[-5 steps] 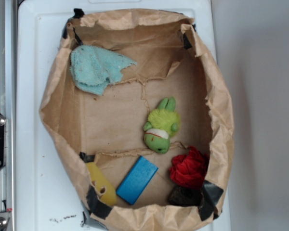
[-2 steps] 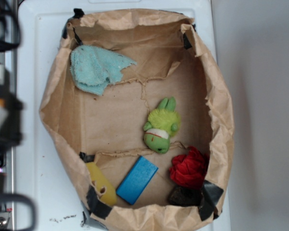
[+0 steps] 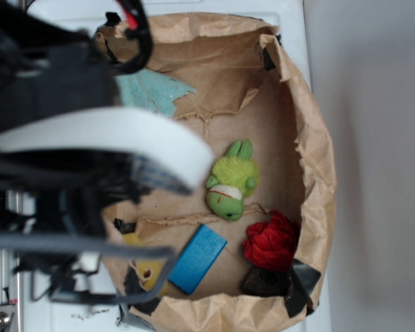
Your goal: Grab the blue cloth.
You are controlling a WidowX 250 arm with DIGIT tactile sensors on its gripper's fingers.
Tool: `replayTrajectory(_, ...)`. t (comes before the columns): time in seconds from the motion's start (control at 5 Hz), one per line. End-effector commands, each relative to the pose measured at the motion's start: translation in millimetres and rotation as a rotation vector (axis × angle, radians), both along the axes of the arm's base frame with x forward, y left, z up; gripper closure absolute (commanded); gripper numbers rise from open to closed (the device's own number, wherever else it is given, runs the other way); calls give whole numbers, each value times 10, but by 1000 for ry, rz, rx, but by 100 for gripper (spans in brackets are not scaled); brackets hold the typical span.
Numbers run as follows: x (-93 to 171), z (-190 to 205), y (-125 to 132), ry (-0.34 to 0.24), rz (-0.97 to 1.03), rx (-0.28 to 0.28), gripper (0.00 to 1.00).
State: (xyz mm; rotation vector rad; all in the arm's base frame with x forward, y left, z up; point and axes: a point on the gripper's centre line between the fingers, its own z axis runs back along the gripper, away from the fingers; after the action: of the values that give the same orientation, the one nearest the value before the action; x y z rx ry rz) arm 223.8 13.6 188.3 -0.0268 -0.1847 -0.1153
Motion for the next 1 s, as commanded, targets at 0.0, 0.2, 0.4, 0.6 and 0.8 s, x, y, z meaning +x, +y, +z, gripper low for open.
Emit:
replayTrajectory(0.0,389,-183,298,-39,68,113,0)
replayTrajectory(0.2,482,-297,378,-32,89,130,0)
replayTrajectory(0.4,482,-297,378,-32,89,130,0)
replayTrajectory(0.6,482,-297,378,-32,89,130,0)
replayTrajectory(0.8,482,-297,378,-32,89,130,0)
